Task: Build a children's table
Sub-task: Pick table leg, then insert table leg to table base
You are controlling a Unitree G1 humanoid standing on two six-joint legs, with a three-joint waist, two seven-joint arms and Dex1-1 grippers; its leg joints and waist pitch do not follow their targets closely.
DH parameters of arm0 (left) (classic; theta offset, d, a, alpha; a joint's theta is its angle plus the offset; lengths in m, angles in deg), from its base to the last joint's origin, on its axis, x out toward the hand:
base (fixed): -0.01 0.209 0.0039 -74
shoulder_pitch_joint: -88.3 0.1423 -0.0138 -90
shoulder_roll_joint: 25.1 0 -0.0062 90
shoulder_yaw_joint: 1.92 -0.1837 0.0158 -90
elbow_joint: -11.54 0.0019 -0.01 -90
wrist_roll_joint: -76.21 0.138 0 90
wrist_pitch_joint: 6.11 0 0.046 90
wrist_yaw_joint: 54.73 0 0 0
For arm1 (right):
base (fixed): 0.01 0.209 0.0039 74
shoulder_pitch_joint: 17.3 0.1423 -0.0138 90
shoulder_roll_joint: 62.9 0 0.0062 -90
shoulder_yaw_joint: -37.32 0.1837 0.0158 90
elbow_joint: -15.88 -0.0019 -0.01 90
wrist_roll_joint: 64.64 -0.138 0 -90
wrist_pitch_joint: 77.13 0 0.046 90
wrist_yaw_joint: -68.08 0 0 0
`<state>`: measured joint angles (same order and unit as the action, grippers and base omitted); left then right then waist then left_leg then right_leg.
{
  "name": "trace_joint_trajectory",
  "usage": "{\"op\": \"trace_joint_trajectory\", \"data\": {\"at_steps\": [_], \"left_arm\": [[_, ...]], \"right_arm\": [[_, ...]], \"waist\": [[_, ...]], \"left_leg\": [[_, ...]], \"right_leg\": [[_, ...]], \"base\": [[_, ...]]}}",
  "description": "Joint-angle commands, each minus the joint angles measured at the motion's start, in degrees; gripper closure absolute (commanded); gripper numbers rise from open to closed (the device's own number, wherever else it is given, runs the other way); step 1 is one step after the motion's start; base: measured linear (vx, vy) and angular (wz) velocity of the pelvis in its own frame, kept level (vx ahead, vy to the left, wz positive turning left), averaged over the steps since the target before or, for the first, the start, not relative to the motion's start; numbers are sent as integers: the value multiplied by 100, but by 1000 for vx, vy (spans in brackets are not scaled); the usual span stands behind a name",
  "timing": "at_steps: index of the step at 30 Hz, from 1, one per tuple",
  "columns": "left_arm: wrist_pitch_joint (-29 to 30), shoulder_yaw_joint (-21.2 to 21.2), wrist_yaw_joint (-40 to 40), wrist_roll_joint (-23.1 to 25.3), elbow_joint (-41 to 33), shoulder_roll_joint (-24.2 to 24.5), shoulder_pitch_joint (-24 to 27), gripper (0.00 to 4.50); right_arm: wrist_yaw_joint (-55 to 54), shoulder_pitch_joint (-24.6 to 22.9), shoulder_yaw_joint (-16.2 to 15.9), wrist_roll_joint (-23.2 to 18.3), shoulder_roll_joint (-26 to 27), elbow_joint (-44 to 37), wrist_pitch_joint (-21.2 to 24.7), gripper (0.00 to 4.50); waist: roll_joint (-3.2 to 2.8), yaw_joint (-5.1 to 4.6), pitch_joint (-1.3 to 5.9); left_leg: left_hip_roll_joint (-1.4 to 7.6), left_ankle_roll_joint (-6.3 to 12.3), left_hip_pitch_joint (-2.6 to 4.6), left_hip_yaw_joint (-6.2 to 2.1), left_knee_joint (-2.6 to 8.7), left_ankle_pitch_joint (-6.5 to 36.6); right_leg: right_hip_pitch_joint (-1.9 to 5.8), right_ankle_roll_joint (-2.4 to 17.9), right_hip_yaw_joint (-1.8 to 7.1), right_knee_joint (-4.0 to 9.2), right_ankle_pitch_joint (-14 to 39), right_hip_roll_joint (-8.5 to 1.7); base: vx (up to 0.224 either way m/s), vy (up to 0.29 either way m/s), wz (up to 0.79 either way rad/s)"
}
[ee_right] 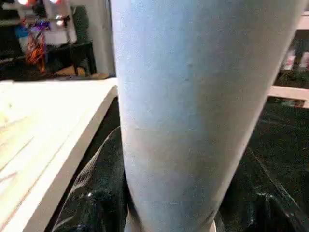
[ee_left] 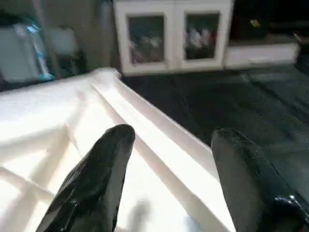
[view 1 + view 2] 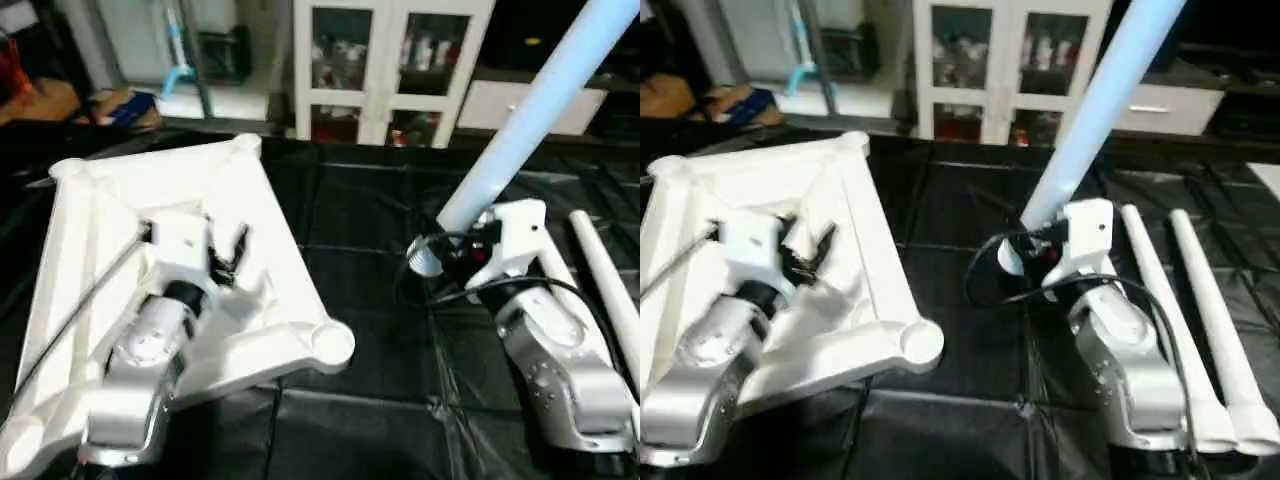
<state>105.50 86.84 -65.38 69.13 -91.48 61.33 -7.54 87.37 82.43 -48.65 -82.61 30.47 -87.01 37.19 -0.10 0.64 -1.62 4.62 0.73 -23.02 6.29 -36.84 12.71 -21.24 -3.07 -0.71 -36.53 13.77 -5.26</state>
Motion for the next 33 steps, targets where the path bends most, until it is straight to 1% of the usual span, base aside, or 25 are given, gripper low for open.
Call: {"op": "trace_joint_trajectory", "data": {"at_steps": [1, 2, 3, 4, 5, 7, 8, 9, 10, 13, 14, 16, 17, 18, 19, 20, 21, 22, 24, 25, 27, 29, 30, 32, 33], "left_arm": [[112, -58, -365, -104, 47, 207, 44, 157], [119, -77, -562, -187, 67, 293, 56, 157], [130, -105, -828, -301, 79, 403, 66, 157], [146, -130, -1045, -393, 80, 491, 71, 157], [118, -227, -1578, -554, 86, 733, 55, 129], [147, -303, -2087, -744, 83, 968, 16, 122], [152, -307, -2144, -771, 83, 992, 11, 117], [172, -332, -2241, -796, 82, 1045, 4, 103], [275, -484, -2661, -861, 72, 1306, 2, 103], [576, -875, -3500, -961, -23, 1876, 85, 79], [604, -906, -3553, -967, -37, 1916, 91, 72], [699, -1026, -3737, -975, -81, 2063, 112, 42], [707, -1083, -3823, -948, -77, 2137, 114, 42], [675, -1151, -3880, -865, -36, 2205, 115, 42], [557, -1257, -3926, -676, 79, 2304, 103, 42], [521, -1288, -3937, -618, 112, 2333, 100, 42], [442, -1336, -3934, -502, 201, 2371, 82, 42], [400, -1330, -3891, -455, 266, 2353, 57, 42], [397, -1316, -3894, -426, 347, 2372, -26, 42], [413, -1325, -3917, -406, 395, 2435, -96, 42], [462, -1310, -3954, -434, 408, 2474, -121, 42], [546, -1267, -4052, -465, 379, 2578, -114, 70], [586, -1246, -4073, -483, 352, 2614, -99, 70], [631, -1221, -4124, -536, 274, 2685, -60, 81], [648, -1216, -4140, -554, 253, 2698, -49, 101]], "right_arm": [[203, 47, -76, -96, -55, -135, 51, 263], [253, 75, -113, -76, -69, -102, 50, 263], [320, 113, -150, -71, -87, -50, 43, 263], [388, 143, -177, -86, -105, -6, 35, 263], [523, 243, -195, -124, -127, 170, -38, 263], [701, 346, -173, -233, -142, 358, -108, 263], [729, 356, -171, -252, -145, 374, -113, 263], [773, 370, -168, -274, -151, 401, -131, 263], [990, 422, -171, -382, -193, 491, -184, 263], [1449, 489, -237, -534, -342, 574, -162, 263], [1490, 491, -245, -539, -360, 573, -151, 263], [1623, 503, -273, -548, -424, 571, -120, 263], [1680, 504, -283, -548, -462, 568, -109, 263], [1721, 504, -301, -543, -500, 566, -90, 263], [1770, 506, -311, -556, -540, 574, -48, 263], [1785, 505, -313, -563, -553, 574, -35, 263], [1834, 487, -328, -591, -593, 543, 16, 263], [1885, 449, -347, -631, -637, 473, 79, 263], [1998, 395, -386, -733, -687, 365, 178, 263], [2103, 349, -418, -803, -732, 290, 242, 263], [2152, 316, -440, -818, -762, 250, 271, 263], [2219, 258, -466, -814, -788, 211, 288, 263], [2224, 242, -464, -806, -790, 206, 284, 263], [2237, 227, -451, -806, -804, 200, 289, 263], [2237, 225, -449, -805, -808, 199, 288, 263]], "waist": [[6, -3, 232], [-1, -22, 219], [-8, -69, 198], [-5, -94, 176], [13, -104, 163], [26, -119, 134], [24, -116, 127], [14, -121, 115], [46, -128, 122], [38, -130, 129], [45, -138, 130], [58, -154, 132], [83, -169, 142], [83, -169, 142], [128, -190, 144], [119, -186, 155], [141, -192, 158], [170, -200, 167], [149, -182, 177], [232, -193, 189], [188, -166, 195], [206, -165, 202], [209, -165, 200], [233, -161, 201], [230, -155, 194]], "left_leg": [[688, 90, 206, -146, 548, 789], [699, 17, 228, -135, 581, 1058], [707, -160, 223, -106, 634, 1530], [712, -363, 231, -89, 668, 1950], [712, -524, 253, -74, 679, 2281], [700, -707, 263, -74, 697, 2698], [696, -752, 267, -82, 699, 2828], [702, -858, 299, -85, 715, 3079], [704, -876, 277, -102, 723, 3092], [697, -837, 244, -104, 750, 2958], [696, -824, 240, -98, 751, 2927], [711, -765, 236, -73, 746, 2737], [715, -717, 228, -62, 740, 2626], [715, -717, 228, -62, 740, 2626], [722, -622, 209, -46, 734, 2434], [724, -586, 199, -51, 729, 2330], [721, -539, 193, -39, 727, 2226], [732, -414, 176, -22, 711, 1907], [740, -351, 204, -2, 695, 1726], [741, -255, 202, 25, 679, 1584], [752, -127, 192, 35, 667, 1228], [760, -67, 194, 54, 658, 1012], [760, -47, 197, 65, 656, 945], [760, -7, 207, 90, 645, 925], [766, 21, 199, 98, 647, 903]], "right_leg": [[208, 1328, 125, 403, -377, -345], [182, 1378, 110, 407, -106, -305], [154, 1357, 97, 422, 378, -263], [116, 1263, 107, 454, 837, -263], [68, 1157, 123, 491, 1209, -279], [-1, 1006, 147, 539, 1755, -301], [-12, 961, 151, 557, 1902, -309], [-55, 886, 151, 577, 2066, -297], [-41, 847, 150, 576, 2019, -305], [-33, 838, 157, 543, 1800, -301], [-34, 855, 159, 538, 1752, -297], [-32, 980, 172, 527, 1545, -318], [-17, 1043, 173, 516, 1463, -325], [-17, 1043, 173, 516, 1463, -325], [-2, 1112, 177, 519, 1327, -329], [19, 1126, 179, 504, 1240, -339], [27, 1135, 175, 502, 1175, -337], [50, 1189, 175, 483, 927, -337], [49, 1296, 170, 462, 724, -339], [56, 1344, 162, 454, 558, -320], [84, 1429, 159, 415, 230, -342], [92, 1497, 144, 388, -11, -320], [99, 1536, 140, 379, -74, -316], [104, 1590, 146, 386, -77, -322], [108, 1609, 154, 389, -41, -332]], "base": [[-69, -16, 6], [-71, 0, 4], [-76, 9, 0], [-76, 9, 0], [-75, 15, -1], [-77, 17, 0], [-81, 16, 0], [-61, 13, -1], [-61, 13, -1], [0, 0, 0], [0, 0, 0], [0, 0, 0], [0, 0, 0], [0, 0, 0], [0, 0, 0], [0, 0, 0], [57, -13, -4], [0, 0, 0], [0, 0, 0], [0, 0, 0], [0, 0, 0], [0, 0, 0], [0, 0, 0], [0, 0, 0], [0, 0, 0]]}}
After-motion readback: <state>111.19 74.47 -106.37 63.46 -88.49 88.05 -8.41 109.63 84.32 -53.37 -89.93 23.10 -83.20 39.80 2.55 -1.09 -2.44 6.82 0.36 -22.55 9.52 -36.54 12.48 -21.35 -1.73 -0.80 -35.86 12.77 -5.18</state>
